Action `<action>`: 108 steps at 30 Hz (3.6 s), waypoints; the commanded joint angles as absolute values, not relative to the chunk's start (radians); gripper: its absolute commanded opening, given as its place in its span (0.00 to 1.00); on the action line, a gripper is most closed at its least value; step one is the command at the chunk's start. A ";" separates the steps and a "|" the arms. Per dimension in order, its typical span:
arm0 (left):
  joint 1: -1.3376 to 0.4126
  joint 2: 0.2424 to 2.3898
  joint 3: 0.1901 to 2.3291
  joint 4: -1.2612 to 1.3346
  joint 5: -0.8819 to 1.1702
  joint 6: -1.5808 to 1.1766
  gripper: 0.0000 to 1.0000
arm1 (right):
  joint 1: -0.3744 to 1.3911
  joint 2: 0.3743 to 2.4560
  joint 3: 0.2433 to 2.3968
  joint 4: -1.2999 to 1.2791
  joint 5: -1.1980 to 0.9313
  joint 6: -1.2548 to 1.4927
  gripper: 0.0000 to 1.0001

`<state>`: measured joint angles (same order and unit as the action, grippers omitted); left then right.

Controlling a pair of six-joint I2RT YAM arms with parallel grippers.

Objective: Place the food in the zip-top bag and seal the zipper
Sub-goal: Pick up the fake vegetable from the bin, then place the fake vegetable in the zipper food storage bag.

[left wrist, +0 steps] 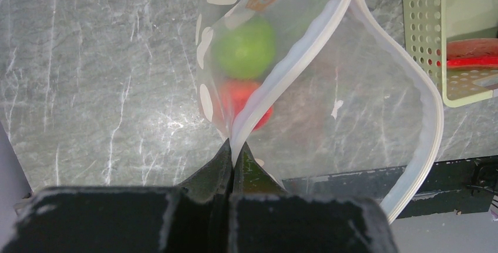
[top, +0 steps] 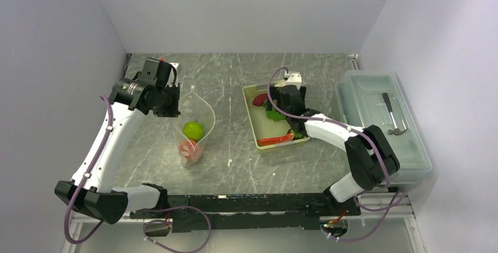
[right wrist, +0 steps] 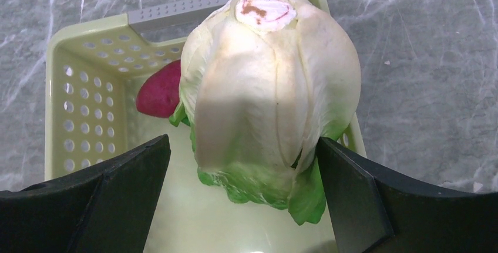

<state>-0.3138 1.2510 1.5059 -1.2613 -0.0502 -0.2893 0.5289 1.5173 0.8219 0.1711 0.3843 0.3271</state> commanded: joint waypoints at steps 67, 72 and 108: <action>-0.310 1.221 1.505 -1.249 -0.037 -0.268 0.00 | 0.511 1.640 1.100 -0.015 0.538 0.238 0.00; -0.310 1.220 1.505 -1.248 -0.037 -0.271 0.00 | 0.511 1.534 1.096 -0.065 0.445 0.165 0.00; -0.310 1.239 1.540 -1.238 -0.027 -0.267 0.00 | 0.544 1.175 1.491 -0.569 -0.733 0.041 0.00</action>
<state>-0.3138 1.2396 1.4933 -1.2610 -0.0456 -0.2817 0.5285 1.1614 1.4105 -0.5728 -0.5888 0.0021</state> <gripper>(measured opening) 0.012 0.209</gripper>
